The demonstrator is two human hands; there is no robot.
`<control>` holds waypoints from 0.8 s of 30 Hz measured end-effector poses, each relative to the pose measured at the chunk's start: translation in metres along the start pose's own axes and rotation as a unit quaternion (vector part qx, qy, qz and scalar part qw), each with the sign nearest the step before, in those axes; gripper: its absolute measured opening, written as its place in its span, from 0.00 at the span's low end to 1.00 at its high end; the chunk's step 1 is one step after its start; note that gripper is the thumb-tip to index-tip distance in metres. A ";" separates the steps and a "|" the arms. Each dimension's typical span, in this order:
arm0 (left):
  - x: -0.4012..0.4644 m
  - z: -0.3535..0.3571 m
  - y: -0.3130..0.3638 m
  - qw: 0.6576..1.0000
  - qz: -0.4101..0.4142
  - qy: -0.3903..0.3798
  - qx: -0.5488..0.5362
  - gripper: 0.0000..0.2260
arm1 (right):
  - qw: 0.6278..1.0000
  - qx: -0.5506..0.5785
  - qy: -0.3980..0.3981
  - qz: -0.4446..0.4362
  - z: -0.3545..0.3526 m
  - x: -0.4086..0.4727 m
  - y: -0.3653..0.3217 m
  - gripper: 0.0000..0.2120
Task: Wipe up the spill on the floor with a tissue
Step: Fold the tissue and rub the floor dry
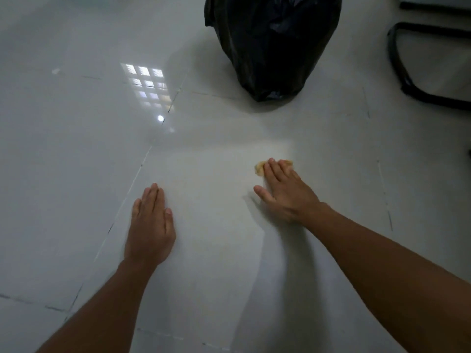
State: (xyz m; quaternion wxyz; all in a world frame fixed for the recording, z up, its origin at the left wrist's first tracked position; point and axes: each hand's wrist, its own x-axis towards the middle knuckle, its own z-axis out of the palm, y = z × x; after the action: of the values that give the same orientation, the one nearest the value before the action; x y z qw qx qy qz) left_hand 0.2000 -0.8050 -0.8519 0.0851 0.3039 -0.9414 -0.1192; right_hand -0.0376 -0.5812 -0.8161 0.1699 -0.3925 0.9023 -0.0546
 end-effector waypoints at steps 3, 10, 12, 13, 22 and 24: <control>0.001 0.001 -0.002 1.000 0.002 0.004 -0.006 0.28 | 1.000 0.020 0.011 0.013 0.009 0.016 -0.038 0.43; 0.004 0.003 -0.003 1.000 0.004 0.016 -0.011 0.28 | 0.996 0.042 0.008 -0.079 0.022 0.028 -0.094 0.40; 0.004 0.004 -0.002 1.000 0.007 0.024 -0.015 0.28 | 0.998 0.038 0.019 -0.047 0.011 0.040 -0.074 0.40; 0.005 0.005 -0.002 0.999 0.007 0.030 -0.017 0.28 | 0.999 0.044 0.023 -0.016 0.005 0.045 -0.060 0.40; 0.003 0.007 -0.002 0.999 0.017 0.046 -0.022 0.27 | 0.945 0.139 0.082 0.285 0.022 -0.073 -0.019 0.41; 0.002 0.007 -0.002 0.998 0.018 0.049 -0.020 0.26 | 0.958 0.140 0.109 0.224 0.044 -0.116 -0.087 0.43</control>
State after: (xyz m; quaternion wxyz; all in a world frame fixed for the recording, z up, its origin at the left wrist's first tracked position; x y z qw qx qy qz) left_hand 0.1976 -0.8063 -0.8590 0.1388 0.2905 -0.9389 -0.1212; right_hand 0.1117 -0.5553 -0.8068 0.1313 -0.1442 0.9635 -0.1832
